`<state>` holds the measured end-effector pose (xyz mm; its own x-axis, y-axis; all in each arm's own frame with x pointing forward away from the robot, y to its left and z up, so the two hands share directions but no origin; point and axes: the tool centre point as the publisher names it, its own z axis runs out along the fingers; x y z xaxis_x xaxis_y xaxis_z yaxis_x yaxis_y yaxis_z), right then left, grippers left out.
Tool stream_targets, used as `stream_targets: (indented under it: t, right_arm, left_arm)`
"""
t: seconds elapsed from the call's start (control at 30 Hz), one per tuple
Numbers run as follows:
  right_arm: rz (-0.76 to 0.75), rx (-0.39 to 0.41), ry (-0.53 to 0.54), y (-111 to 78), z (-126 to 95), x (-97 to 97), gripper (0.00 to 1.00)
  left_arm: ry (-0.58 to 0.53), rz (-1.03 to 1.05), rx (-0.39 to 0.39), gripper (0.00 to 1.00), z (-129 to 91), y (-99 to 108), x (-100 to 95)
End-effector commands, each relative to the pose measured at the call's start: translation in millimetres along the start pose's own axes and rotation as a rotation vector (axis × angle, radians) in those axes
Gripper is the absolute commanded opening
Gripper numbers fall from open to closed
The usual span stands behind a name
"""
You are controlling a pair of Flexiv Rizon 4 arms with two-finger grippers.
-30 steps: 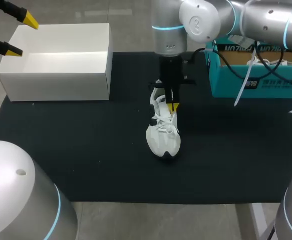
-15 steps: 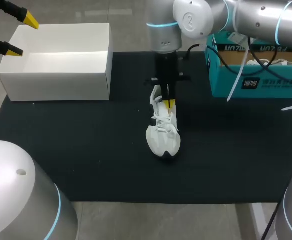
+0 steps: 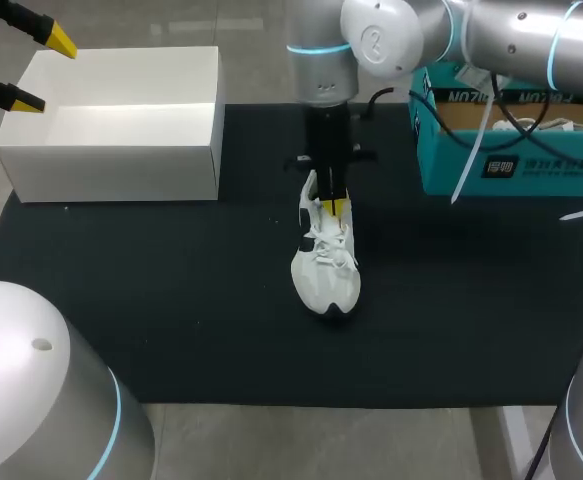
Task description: Take the shoe out of the shoebox, open the shoe tongue, remove and reinsert the insole, then place the shoe into the shoebox
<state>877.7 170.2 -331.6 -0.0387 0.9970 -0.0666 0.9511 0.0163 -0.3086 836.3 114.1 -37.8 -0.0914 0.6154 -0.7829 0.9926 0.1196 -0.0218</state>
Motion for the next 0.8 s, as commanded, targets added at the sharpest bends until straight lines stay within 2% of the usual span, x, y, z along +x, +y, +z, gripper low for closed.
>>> stream_targets:
  t: [0.03,0.13,0.23,0.33,0.43,0.57,0.63,0.67,0.73,0.8]
  right_arm:
    - [0.0,0.013,0.012,8.0,11,-1.8,0.0]
    - [-0.003,0.013,0.017,10.2,13,-2.2,0.0]
    - [-0.023,-0.028,0.005,6.8,-1,1.1,0.0]
    - [-0.078,-0.118,0.013,0.0,-21,4.7,0.0]
    - [-0.194,-0.23,0.033,-6.7,-40,11.8,0.0]
    - [-0.548,-0.412,0.053,-13.8,-59,20.5,0.0]
    - [-0.747,-0.435,-0.027,-17.4,-65,31.8,0.0]
    - [-0.896,-0.467,0.002,-20.3,-71,39.4,0.0]
    - [-1.073,-0.513,0.04,-21.5,-80,45.5,0.0]
    - [-1.272,-0.519,0.069,-22.1,-86,51.9,0.0]
  left_arm:
    - [0.004,0.0,0.003,1.0,0,2,-0.6]
    - [0.004,0.0,0.003,1.0,0,2,-0.6]
    - [0.004,0.0,0.003,1.0,0,2,-0.6]
    - [0.004,0.0,0.003,1.0,0,2,-0.6]
    - [0.004,0.0,0.003,1.0,0,2,-0.6]
    - [0.004,0.0,0.003,1.0,0,2,-0.6]
    - [0.004,0.0,0.003,1.0,0,2,-0.6]
    - [0.004,0.0,0.003,1.0,0,2,-0.6]
    - [0.004,0.0,0.003,1.0,0,2,-0.6]
    - [0.004,0.0,0.003,1.0,0,2,-0.6]
